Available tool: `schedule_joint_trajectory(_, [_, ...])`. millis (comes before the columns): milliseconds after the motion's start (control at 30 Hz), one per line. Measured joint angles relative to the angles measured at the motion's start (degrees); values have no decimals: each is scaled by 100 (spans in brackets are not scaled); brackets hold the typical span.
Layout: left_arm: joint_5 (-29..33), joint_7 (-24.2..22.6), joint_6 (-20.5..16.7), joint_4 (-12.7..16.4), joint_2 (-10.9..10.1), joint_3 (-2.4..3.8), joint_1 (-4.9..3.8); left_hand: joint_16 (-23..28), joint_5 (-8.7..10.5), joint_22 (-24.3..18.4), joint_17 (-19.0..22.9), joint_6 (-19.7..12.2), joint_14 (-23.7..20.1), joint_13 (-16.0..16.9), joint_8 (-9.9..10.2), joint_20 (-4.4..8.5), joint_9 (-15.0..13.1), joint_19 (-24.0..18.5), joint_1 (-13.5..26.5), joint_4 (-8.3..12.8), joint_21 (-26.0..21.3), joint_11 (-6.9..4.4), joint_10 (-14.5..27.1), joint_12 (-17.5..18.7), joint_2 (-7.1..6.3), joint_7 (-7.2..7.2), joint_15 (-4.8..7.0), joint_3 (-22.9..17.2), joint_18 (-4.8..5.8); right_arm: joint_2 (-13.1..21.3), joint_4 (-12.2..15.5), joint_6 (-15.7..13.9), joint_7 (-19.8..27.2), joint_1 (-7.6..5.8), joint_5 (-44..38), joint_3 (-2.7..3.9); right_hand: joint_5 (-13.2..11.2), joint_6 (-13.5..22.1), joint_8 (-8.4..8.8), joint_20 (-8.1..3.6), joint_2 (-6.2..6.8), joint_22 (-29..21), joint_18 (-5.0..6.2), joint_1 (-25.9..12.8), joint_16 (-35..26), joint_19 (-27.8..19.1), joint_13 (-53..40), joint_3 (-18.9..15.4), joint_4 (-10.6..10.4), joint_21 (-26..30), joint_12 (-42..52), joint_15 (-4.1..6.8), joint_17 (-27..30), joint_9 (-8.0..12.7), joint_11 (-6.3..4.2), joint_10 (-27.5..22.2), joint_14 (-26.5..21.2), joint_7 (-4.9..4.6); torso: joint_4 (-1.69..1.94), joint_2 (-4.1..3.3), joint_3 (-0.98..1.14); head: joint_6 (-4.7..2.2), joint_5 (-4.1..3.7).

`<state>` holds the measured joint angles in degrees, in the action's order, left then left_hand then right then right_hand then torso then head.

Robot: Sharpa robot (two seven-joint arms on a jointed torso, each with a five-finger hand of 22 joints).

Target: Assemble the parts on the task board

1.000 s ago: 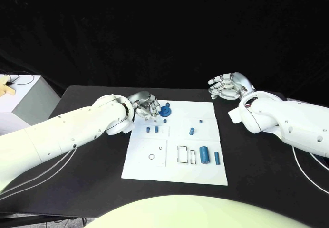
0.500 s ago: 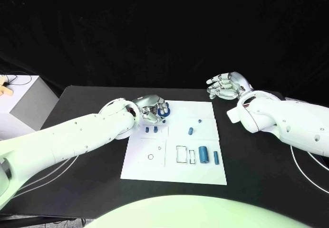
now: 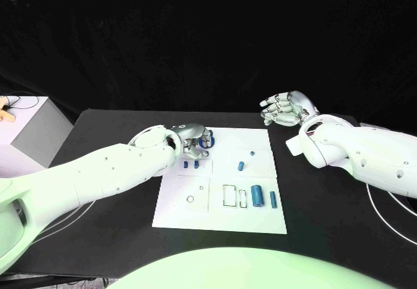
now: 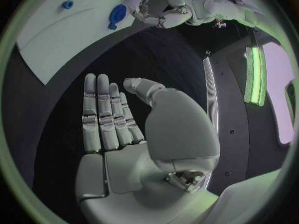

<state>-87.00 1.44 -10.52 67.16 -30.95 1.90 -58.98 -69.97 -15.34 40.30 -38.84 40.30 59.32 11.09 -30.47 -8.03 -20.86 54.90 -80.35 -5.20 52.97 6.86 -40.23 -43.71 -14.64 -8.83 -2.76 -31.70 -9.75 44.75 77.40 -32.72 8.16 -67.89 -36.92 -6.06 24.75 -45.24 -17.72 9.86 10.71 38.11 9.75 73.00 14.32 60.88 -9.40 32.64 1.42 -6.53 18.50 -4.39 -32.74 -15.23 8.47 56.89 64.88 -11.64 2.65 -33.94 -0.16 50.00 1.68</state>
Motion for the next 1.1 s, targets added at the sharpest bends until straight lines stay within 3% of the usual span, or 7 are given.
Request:
schedule_joint_trajectory(333, [-211, 143, 233, -84, 103, -2, -1, -345, 0, 86, -214, 372, 194, -97, 154, 12, 209, 29, 0, 39, 140, -46, -193, 0, 0, 46, 19, -39, 1, -13, 0, 0, 2, 0, 4, 0, 0, 0, 0, 0, 0, 0, 0, 0, 0, 0, 0, 0, 0, 0, 0, 0, 0, 0, 0, 0, 0, 0, 3, 4, 3, 0, -7])
schedule_joint_trajectory(600, [-285, 195, 358, -143, 152, -5, -1, -565, 0, 166, -403, 588, 350, -97, 255, 34, 315, 50, -78, 126, 249, -120, -395, -105, 78, 65, 101, -126, 1, -18, 0, 0, 2, 0, 7, 0, 0, 0, 0, 0, 0, 0, 0, 0, 0, 0, -1, 0, 0, 0, 0, 0, 0, -1, 0, 0, 0, 0, 7, 4, 2, 0, -18])
schedule_joint_trajectory(1100, [-320, 199, 434, -245, 254, -20, -3, -632, 0, 214, -459, 654, 386, -124, 339, 34, 369, 50, -79, 167, 334, -143, -456, -105, 170, 82, 103, -168, 3, -26, 13, 1, 4, 0, 11, 1, 0, 0, 0, 0, 0, 1, 0, 0, 0, 0, -1, 0, 0, 0, 0, 0, 0, -1, 0, 0, 0, 0, 4, 1, 1, 0, -19])
